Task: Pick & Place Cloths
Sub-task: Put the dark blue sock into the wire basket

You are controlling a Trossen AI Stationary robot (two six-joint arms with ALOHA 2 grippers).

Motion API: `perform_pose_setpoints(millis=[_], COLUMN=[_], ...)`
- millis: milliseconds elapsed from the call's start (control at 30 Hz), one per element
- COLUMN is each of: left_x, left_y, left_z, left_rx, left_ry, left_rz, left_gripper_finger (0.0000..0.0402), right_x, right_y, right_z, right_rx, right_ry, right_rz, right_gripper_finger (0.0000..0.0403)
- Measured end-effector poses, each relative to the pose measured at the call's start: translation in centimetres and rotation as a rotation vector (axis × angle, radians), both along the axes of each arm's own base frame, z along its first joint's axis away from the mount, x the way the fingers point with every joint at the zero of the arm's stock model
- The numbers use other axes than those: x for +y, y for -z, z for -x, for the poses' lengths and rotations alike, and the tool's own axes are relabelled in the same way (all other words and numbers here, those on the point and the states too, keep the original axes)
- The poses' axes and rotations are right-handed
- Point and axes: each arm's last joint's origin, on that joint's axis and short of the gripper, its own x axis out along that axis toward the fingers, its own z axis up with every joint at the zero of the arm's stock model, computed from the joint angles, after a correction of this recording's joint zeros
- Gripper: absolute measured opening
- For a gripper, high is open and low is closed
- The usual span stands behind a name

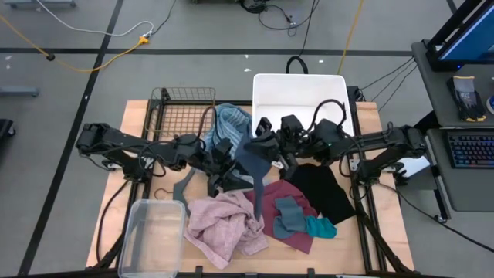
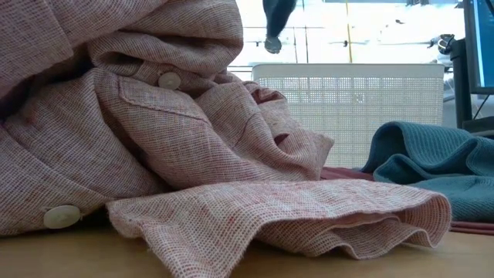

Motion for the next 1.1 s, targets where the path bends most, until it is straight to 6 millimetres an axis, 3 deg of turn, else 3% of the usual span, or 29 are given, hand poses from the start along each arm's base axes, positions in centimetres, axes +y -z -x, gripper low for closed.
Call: perform_pose_setpoints(millis=[500,1100], left_x=[0.4,1.6], left_y=[0.2,0.3], left_z=[-0.1,-0.4], left_rx=[0.025,0.032], left_ry=[-0.060,-0.217], left_rz=[0.010,0.033], left_gripper_finger=[0.0244,0.0244], right_x=[0.1,2.9], right_y=[0.3,0.2], right_z=[-0.1,0.5], right_rx=[0.027,0.044], right_ry=[0.276,0.486], right_rz=[0.071,0.149], right_gripper_finger=[0.0000,0.0000])
